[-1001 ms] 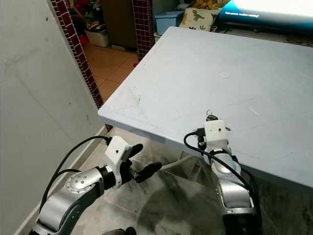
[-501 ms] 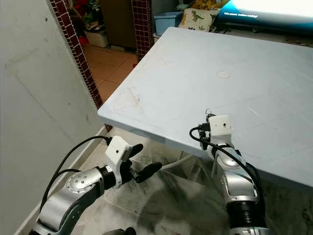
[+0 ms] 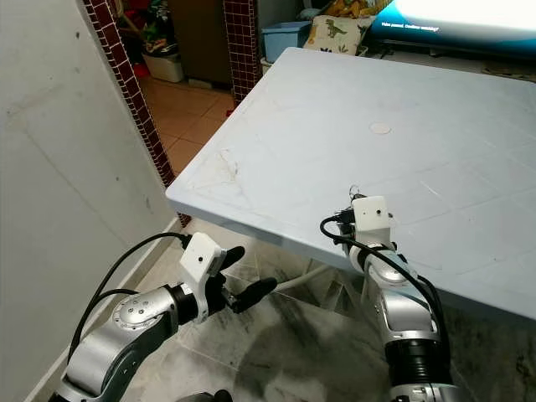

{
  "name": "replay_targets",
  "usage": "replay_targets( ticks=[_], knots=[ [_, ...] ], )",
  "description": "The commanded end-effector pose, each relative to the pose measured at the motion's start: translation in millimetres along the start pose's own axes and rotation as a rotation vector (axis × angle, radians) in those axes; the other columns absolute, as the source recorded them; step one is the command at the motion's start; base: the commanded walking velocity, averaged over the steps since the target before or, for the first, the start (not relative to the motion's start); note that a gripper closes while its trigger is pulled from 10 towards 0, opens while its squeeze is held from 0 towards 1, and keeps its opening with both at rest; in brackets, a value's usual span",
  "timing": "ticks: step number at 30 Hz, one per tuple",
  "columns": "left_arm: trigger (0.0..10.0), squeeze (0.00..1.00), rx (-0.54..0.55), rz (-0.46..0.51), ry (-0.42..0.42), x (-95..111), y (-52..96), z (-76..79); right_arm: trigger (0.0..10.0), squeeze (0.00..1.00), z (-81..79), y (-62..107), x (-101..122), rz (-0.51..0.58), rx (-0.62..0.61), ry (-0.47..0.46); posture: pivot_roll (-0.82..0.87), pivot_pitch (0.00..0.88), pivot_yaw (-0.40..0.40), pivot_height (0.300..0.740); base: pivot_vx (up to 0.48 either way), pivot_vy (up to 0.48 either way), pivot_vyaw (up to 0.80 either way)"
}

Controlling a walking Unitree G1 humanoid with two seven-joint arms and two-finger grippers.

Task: Hang keys on a hook

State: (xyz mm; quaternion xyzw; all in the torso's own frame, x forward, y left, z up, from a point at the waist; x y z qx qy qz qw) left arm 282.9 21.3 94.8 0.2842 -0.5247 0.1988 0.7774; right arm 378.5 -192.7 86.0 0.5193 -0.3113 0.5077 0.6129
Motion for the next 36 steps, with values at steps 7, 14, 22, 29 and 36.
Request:
replay_targets(
  ticks=[7,14,22,29,36],
  knots=[
    [10.0,0.0,-0.005,-0.006,-0.008,-1.4,0.3,1.1,0.0,0.0,-21.9,1.9,-24.7,-0.094,0.072,-0.003,-0.04,0.094,0.068,0.74,0.0,0.0,0.0],
    [10.0,0.0,-0.006,-0.007,-0.008,-1.5,-0.3,1.2,0.0,0.0,-23.4,0.7,-21.3,-0.086,0.073,0.002,-0.04,0.091,0.066,0.74,0.0,0.0,0.0],
    [10.0,0.0,-0.003,-0.007,-0.009,-1.9,0.1,0.3,0.0,0.0,-10.9,-2.9,7.2,0.026,-0.003,0.023,-0.03,0.086,0.066,0.74,0.0,0.0,0.0],
    [10.0,0.0,0.002,-0.006,-0.009,-1.8,0.6,-1.0,0.0,0.0,13.6,3.3,65.0,0.25,-0.165,0.172,-0.03,0.085,0.07,0.74,0.0,0.0,0.0],
    [10.0,0.0,0.009,-0.002,-0.013,-1.2,0.7,-2.2,0.0,0.0,21.9,10.2,88.0,0.348,-0.235,0.233,-0.03,0.085,0.072,0.74,0.0,0.0,0.0]
  ],
)
Point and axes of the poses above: a point about 5 cm out from each wrist's last joint towards the gripper, its own y axis pointing back from the gripper into the wrist, its own x axis along the axis of the wrist's last joint, z = x × y, the point moved 6 cm from there along -y, pointing out of the wrist towards the gripper, and after that the axes turned 8 degrees about y, right-handed, at the moved point
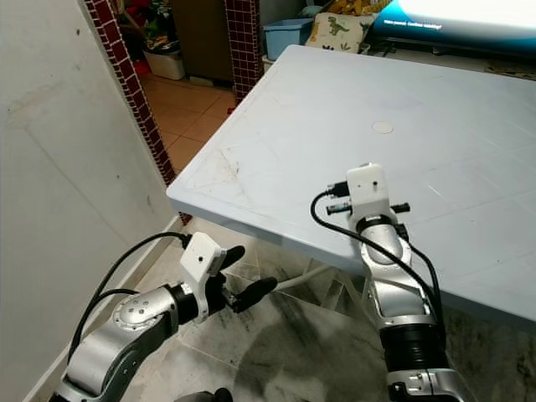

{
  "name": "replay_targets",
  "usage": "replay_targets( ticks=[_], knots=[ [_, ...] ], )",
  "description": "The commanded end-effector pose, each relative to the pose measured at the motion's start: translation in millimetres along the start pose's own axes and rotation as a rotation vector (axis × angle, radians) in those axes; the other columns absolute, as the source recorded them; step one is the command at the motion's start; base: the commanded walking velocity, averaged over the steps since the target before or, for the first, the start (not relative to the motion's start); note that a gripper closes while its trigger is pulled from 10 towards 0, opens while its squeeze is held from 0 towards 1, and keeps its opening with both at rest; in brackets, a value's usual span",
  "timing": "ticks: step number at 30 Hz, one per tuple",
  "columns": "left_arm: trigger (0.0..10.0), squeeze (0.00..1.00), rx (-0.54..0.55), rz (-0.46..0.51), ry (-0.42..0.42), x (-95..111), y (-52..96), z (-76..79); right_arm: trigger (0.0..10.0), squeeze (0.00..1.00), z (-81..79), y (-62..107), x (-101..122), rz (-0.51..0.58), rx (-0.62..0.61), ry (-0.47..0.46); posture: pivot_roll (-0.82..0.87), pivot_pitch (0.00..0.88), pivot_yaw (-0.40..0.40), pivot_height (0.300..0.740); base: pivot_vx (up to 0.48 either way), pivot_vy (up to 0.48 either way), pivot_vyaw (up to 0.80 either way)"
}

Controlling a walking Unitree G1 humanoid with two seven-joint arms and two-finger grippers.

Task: Hang keys on a hook

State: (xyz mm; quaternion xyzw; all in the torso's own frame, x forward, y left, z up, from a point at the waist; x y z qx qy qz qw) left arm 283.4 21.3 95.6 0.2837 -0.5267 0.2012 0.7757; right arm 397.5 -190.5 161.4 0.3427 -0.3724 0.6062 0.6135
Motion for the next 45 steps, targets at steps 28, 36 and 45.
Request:
replay_targets(
  ticks=[28,36,45],
  knots=[
    [10.0,0.0,0.664,0.423,-0.104,77.0,46.1,-110.0,10.0,0.0,-45.6,29.9,85.7,0.348,0.194,-0.113,-0.04,0.047,0.074,0.74,0.0,0.0,0.0],
    [10.0,0.0,0.667,0.423,-0.111,74.4,47.0,-110.0,10.0,0.0,-49.2,32.1,85.1,0.344,0.21,-0.106,-0.03,0.054,0.066,0.74,0.0,0.0,0.6],
    [10.0,0.0,0.671,0.412,-0.12,69.8,44.7,-110.0,10.0,0.0,-55.7,33.6,84.7,0.337,0.228,-0.104,-0.03,0.055,0.065,0.74,0.0,0.0,0.77]
  ],
)
Point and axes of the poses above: a point about 5 cm out from each wrist's last joint towards the gripper, its own y axis pointing back from the gripper into the wrist, its own x axis along the axis of the wrist's last joint, z = x × y, the point moved 6 cm from there along -y, pointing out of the wrist towards the gripper, and after that the axes turned 8 degrees about y, right-handed, at the moved point
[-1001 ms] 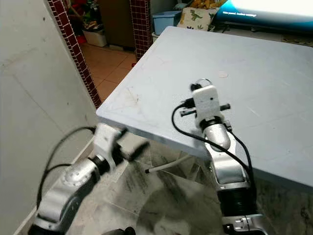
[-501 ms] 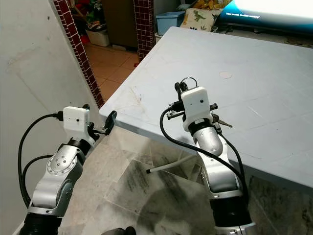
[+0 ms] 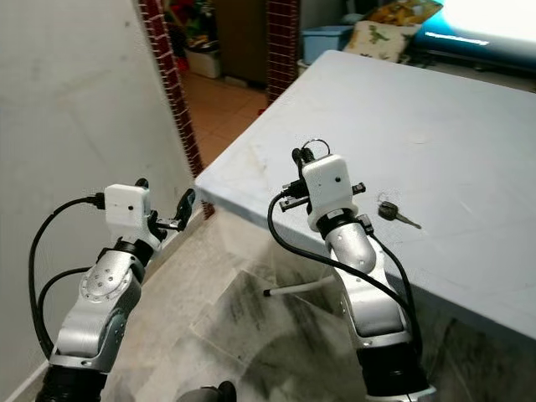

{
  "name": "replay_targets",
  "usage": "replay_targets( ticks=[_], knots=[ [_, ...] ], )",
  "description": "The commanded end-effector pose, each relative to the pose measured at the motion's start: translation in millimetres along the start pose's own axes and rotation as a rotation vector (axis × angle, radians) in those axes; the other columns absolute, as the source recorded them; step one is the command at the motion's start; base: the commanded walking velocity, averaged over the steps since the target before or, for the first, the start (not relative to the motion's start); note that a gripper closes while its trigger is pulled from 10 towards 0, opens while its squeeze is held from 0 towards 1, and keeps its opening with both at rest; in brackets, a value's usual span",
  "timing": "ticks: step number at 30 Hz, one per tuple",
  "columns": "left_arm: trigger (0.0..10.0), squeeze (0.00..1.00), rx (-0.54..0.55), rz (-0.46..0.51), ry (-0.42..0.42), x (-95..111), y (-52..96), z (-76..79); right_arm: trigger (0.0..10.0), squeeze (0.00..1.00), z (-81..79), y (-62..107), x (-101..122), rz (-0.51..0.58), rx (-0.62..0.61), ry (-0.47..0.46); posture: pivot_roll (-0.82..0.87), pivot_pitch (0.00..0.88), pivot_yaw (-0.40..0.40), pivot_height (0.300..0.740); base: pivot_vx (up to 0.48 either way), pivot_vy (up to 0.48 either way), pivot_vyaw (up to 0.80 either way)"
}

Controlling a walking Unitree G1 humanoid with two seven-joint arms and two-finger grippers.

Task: Hang keys on a hook

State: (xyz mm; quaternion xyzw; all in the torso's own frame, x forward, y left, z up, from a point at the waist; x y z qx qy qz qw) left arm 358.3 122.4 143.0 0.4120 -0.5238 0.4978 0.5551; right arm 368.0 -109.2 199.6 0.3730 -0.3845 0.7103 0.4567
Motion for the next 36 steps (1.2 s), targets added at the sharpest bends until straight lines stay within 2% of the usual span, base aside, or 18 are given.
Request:
replay_targets(
  ticks=[1,10,36],
  knots=[
    [10.0,0.0,0.012,-0.008,-0.012,-2.7,0.1,-5.1,10.0,0.0,-8.1,-2.2,11.8,0.034,0.025,-0.008,-0.03,0.054,0.066,0.74,0.0,0.0,0.77],
    [10.0,0.0,0.014,-0.004,-0.016,-2.9,-0.6,-2.5,10.0,0.0,-14.6,-6.4,19.6,0.054,0.045,-0.014,-0.03,0.051,0.061,0.74,0.0,0.0,0.77],
    [10.0,0.0,0.047,0.0,0.003,-4.5,-5.6,-1.7,10.0,0.0,-20.4,-5.6,19.2,0.049,0.074,-0.017,-0.05,0.041,0.058,0.74,0.0,0.0,0.77]
  ],
)
Point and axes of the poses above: a point about 5 cm out from each wrist's last joint towards the gripper, its own y axis pointing back from the gripper into the wrist, its own x axis along the axis of the wrist's last joint, z = x × y, the point moved 6 cm from there along -y, pointing out of the wrist towards the gripper, and after that the axes turned 8 degrees about y, right-handed, at the moved point
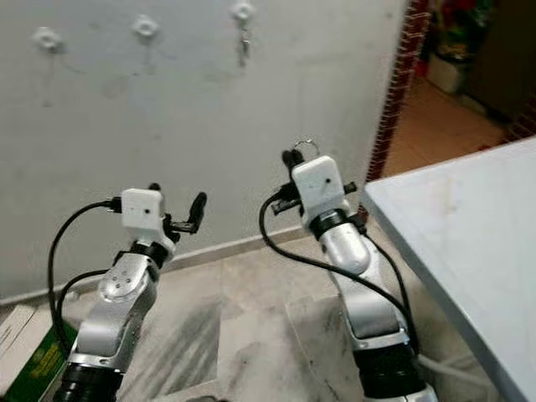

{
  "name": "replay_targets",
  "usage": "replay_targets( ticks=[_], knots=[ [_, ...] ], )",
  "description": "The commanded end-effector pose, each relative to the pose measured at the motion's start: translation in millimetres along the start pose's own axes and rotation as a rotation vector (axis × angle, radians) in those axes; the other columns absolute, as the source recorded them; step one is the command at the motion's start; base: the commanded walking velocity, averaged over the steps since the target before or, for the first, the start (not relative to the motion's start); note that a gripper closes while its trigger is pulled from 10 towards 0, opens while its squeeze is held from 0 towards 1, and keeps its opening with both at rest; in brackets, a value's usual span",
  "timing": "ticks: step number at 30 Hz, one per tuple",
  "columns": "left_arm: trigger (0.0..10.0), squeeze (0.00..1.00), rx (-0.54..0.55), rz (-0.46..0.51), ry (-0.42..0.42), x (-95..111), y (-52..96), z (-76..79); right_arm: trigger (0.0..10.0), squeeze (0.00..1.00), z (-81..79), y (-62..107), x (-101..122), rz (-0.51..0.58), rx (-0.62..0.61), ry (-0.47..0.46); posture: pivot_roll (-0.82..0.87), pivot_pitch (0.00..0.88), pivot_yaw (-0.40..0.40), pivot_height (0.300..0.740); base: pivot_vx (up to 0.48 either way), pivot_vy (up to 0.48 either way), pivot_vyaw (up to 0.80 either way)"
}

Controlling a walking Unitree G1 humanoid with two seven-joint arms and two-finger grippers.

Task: Hang keys on a hook

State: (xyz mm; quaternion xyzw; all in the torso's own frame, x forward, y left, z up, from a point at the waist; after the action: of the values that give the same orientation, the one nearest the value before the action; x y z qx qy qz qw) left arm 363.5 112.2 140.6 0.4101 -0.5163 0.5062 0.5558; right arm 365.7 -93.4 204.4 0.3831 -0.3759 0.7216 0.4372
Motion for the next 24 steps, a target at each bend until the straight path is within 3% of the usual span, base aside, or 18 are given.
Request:
replay_targets(
  ticks=[1,16,24],
  knots=[
    [10.0,0.0,0.035,-0.005,-0.014,-1.1,1.1,-10.9,10.0,0.0,-8.1,-2.7,8.2,0.024,0.029,-0.004,-0.05,0.041,0.058,0.74,0.0,0.0,0.77],
    [10.0,0.0,0.034,-0.027,0.007,-6.6,1.5,-9.6,10.0,0.0,-11.7,-3.5,7.7,0.022,0.042,-0.018,-0.05,0.048,0.054,0.74,0.0,0.0,0.77],
    [10.0,0.0,0.009,-0.032,0.027,-7.4,1.6,-6.0,10.0,0.0,-12.3,-2.5,5.1,0.012,0.046,-0.022,-0.05,0.048,0.054,0.74,0.0,0.0,0.0]
  ],
)
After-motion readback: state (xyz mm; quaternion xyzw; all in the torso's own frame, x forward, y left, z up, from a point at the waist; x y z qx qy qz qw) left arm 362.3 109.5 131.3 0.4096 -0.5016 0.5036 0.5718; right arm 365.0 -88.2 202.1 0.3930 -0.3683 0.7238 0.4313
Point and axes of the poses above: a point about 5 cm out from each wrist's last joint towards the gripper, its own y axis pointing back from the gripper into the wrist, its own x axis along the axis of the wrist's last joint, z = x × y, the point moved 6 cm from there along -y, pointing out of the wrist towards the gripper, and after that the axes turned 8 degrees about y, right-handed, at the moved point
